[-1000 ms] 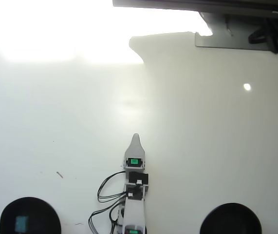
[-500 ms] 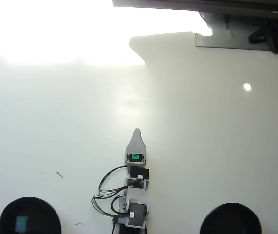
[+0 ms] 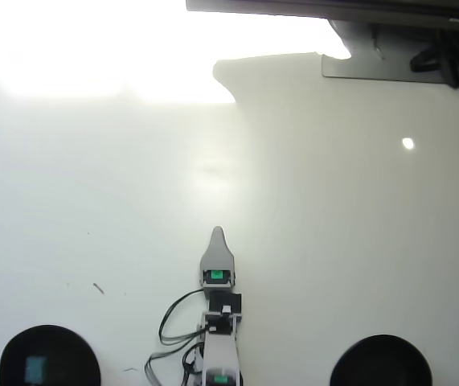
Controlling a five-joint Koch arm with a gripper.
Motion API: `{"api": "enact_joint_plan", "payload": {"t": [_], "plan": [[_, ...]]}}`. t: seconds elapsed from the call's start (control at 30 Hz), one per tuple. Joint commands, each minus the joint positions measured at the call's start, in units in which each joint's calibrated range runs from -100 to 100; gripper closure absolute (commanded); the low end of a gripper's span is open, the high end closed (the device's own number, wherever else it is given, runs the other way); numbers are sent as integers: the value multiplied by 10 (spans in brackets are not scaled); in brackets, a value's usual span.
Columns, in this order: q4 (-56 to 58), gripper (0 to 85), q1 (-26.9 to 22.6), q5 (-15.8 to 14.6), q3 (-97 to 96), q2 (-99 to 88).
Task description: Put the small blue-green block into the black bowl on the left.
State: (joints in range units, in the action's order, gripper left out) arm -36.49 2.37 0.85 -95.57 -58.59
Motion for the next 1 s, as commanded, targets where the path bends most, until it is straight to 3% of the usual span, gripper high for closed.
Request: {"api": "enact_joint_plan", "payload": {"t": [0.0,0.27,0.43,0.57,0.97], "plan": [[26,363,-4,-1,-11,-81],[36,353,2,-19,-44,-147],[73,353,-2,-64,-44,-144],[77,361,-19,-63,-44,-98],[65,363,-8,-48,-32,50]]}}
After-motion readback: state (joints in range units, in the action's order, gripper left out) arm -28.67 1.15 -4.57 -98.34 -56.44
